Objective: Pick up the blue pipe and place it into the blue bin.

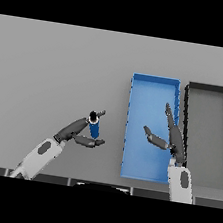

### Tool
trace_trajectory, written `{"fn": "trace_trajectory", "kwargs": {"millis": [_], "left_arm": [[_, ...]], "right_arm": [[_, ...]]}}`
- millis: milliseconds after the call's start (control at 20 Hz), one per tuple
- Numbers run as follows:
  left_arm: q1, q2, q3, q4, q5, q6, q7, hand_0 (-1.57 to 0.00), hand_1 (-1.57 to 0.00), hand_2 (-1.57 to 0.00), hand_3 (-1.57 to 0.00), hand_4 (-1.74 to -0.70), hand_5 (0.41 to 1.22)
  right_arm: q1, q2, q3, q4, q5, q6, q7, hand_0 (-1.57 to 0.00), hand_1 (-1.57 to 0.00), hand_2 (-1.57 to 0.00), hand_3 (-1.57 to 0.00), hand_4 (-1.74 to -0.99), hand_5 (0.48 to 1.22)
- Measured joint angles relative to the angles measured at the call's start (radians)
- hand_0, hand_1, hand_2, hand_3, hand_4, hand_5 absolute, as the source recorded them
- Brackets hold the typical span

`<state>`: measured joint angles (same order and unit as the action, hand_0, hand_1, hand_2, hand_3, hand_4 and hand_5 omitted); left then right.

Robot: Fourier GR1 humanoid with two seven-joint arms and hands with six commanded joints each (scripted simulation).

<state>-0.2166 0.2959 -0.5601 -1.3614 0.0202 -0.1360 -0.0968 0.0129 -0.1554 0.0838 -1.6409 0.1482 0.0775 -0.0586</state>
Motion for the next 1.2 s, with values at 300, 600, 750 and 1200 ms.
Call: {"fn": "trace_trajectory", "kwargs": {"millis": [300, 600, 750, 1200], "left_arm": [[-0.024, -0.082, 0.032, 0.039, 0.113, -0.052, -0.006, -0.18, -0.41, -0.58, -0.59, -1.30, 0.784], [-0.011, -0.129, 0.013, 0.038, 0.114, -0.031, -0.041, -1.19, -1.27, -1.31, -1.26, -1.62, 1.106], [-0.009, -0.121, -0.010, 0.029, 0.089, -0.010, -0.060, -1.38, -1.42, -1.44, -1.41, -1.54, 1.162], [-0.036, -0.176, 0.003, -0.063, 0.075, 0.007, -0.118, -1.55, -1.55, -1.55, -1.55, -1.48, 1.213]], "right_arm": [[0.001, -0.001, -0.005, 0.015, 0.010, -0.010, 0.017, 0.00, 0.00, 0.00, 0.00, -1.192, 0.560], [0.012, -0.010, -0.006, 0.004, 0.015, -0.010, 0.007, 0.00, 0.00, 0.00, 0.00, -1.178, 0.561], [0.004, -0.010, -0.001, -0.006, 0.018, -0.009, 0.013, 0.00, 0.00, 0.00, 0.00, -1.176, 0.559], [0.002, -0.014, 0.005, 0.018, 0.044, -0.017, 0.003, 0.00, 0.00, 0.00, 0.00, -1.138, 0.552]]}}
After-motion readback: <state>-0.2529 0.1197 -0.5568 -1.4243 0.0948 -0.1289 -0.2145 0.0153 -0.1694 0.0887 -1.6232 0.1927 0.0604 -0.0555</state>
